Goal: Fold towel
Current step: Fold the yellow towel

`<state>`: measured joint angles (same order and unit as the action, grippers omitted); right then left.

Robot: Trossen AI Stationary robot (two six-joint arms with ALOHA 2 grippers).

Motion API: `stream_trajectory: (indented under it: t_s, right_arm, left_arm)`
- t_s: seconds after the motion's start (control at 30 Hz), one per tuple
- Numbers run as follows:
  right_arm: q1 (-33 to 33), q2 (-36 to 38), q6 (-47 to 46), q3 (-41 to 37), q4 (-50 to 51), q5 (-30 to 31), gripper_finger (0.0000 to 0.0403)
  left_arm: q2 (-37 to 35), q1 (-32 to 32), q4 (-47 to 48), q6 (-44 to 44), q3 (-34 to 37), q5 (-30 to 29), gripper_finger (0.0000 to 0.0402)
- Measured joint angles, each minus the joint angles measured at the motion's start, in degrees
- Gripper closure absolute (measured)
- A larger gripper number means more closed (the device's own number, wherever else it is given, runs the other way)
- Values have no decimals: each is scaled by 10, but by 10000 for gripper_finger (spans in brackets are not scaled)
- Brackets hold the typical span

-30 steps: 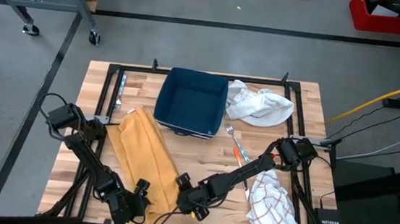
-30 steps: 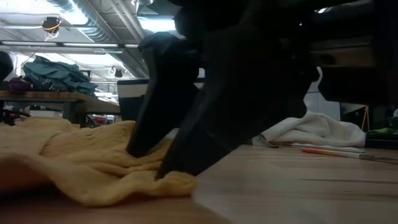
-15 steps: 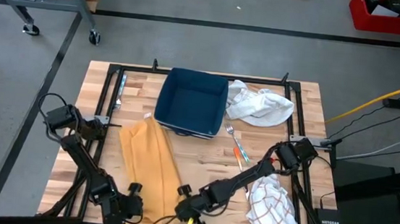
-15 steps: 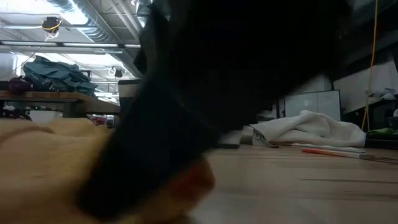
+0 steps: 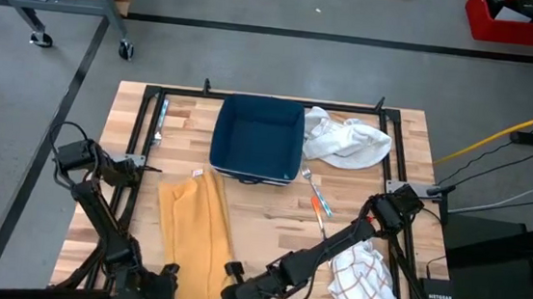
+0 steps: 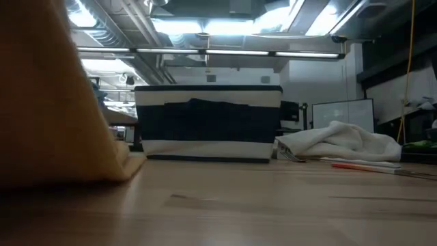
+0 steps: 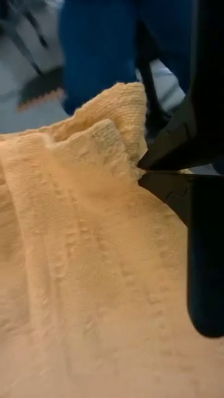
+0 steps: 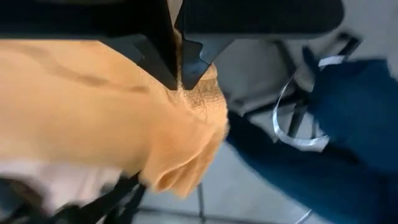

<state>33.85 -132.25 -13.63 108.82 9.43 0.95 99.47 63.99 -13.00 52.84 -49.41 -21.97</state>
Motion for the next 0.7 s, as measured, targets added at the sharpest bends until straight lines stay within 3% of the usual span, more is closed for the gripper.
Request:
stream_trajectory:
  t_s: [0.2,0.37,0.53,0.7]
  right_arm:
    - [-12,1,14,27,14,88,393]
    - [-34,1,13,27,17,151,392]
    - [-59,1,-1,27,36,169,389]
    - [-88,-3,-1,27,84,169,396]
  left_arm:
    - [-42,23,11,60,-1,-107,400]
    - [-69,44,113,136,-1,-185,401]
    - [-77,62,236,284,-1,-234,401]
    - [-77,66,364,409,-1,-243,401]
